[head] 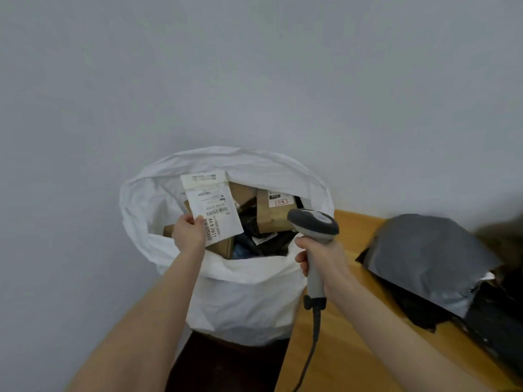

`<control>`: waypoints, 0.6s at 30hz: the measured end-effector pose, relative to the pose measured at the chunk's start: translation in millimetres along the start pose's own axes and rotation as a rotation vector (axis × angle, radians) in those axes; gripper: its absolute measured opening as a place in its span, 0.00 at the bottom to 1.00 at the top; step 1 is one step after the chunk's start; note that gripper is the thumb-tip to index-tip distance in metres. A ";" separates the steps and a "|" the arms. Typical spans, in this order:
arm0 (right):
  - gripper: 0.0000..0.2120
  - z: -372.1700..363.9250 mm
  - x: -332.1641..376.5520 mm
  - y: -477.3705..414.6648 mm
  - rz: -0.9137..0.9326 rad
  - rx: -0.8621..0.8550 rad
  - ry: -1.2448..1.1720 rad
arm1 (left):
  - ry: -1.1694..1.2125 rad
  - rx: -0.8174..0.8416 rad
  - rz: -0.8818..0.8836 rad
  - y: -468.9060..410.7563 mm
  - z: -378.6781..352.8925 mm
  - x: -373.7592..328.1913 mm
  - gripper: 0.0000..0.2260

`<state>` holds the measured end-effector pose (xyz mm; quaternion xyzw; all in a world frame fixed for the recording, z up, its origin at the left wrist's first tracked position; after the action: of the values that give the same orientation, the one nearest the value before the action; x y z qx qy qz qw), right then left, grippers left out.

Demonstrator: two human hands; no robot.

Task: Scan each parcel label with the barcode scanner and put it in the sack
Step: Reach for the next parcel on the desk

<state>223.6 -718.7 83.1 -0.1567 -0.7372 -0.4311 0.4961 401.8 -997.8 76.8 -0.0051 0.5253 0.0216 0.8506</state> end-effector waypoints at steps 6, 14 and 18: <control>0.03 -12.2 0.0 -34.4 -0.003 -0.067 -0.001 | -0.302 0.297 -0.037 -32.0 -69.1 16.7 0.20; 0.04 9.1 -13.0 -41.1 -0.022 -0.157 -0.065 | -0.304 0.093 0.015 -30.5 -61.9 -6.0 0.36; 0.04 39.7 -11.0 -22.2 -0.009 -0.206 -0.099 | -0.357 0.099 -0.170 1.5 -78.0 -42.2 0.30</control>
<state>190.3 -698.0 57.5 -0.2249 -0.7133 -0.4984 0.4384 313.2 -1000.1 79.6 -0.0038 0.3641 -0.0758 0.9283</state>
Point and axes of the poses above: each hand's wrist, its own y-axis away from the middle knuckle, its own z-axis out of the back of the hand, x = y × z, the point moved 8 cm from there along -y, towards the middle knuckle, and after that the axes turned 2 degrees about y, right-handed, at the moved point
